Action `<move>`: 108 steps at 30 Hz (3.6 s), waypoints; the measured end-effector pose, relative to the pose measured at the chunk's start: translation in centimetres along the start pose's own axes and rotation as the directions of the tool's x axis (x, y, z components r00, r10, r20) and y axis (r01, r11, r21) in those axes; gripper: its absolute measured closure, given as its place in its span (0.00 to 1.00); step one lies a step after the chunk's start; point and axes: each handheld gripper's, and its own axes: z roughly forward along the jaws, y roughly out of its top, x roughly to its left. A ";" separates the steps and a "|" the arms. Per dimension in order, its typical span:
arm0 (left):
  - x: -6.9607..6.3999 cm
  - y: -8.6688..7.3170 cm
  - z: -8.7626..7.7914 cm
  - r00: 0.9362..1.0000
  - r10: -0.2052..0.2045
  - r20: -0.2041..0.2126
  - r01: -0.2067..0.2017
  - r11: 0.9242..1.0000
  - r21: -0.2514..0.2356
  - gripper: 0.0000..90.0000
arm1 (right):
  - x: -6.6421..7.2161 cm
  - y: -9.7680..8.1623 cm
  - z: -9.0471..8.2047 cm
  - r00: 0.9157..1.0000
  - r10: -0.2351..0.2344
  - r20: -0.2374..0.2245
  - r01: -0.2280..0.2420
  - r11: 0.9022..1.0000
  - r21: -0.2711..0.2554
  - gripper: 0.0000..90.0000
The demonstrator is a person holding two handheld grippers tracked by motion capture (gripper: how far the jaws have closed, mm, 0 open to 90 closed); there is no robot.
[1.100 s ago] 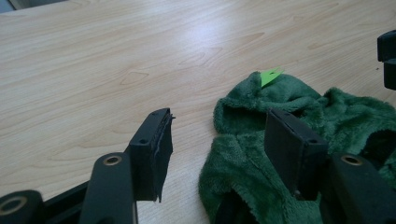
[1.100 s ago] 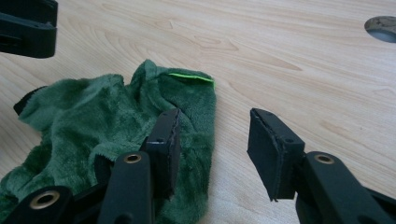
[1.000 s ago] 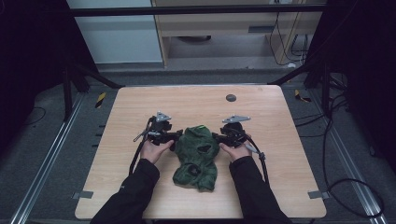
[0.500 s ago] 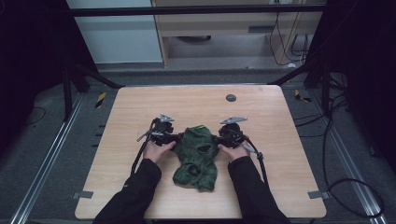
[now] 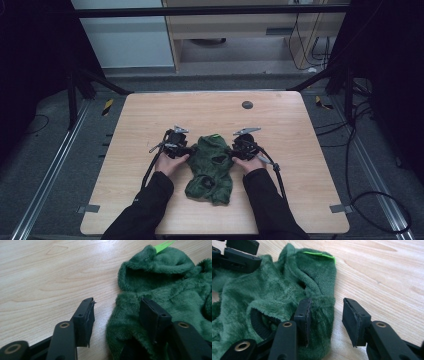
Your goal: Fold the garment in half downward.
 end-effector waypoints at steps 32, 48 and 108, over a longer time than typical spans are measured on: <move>-0.9 0.3 -1.6 0.999 -0.005 0.040 0.006 0.999 -0.033 0.95 | 0.5 0.3 -0.6 1.000 -0.016 -0.023 0.016 1.000 -0.011 0.95; -2.2 0.9 -5.2 0.998 0.036 0.059 -0.029 0.994 -0.106 0.95 | 1.4 1.2 -3.9 0.997 -0.066 -0.049 0.060 0.993 -0.106 0.95; -5.5 -5.5 -11.2 0.981 0.123 0.150 -0.109 0.989 -0.100 0.96 | 5.8 -3.4 -8.9 0.965 -0.206 -0.160 0.183 0.972 -0.149 0.94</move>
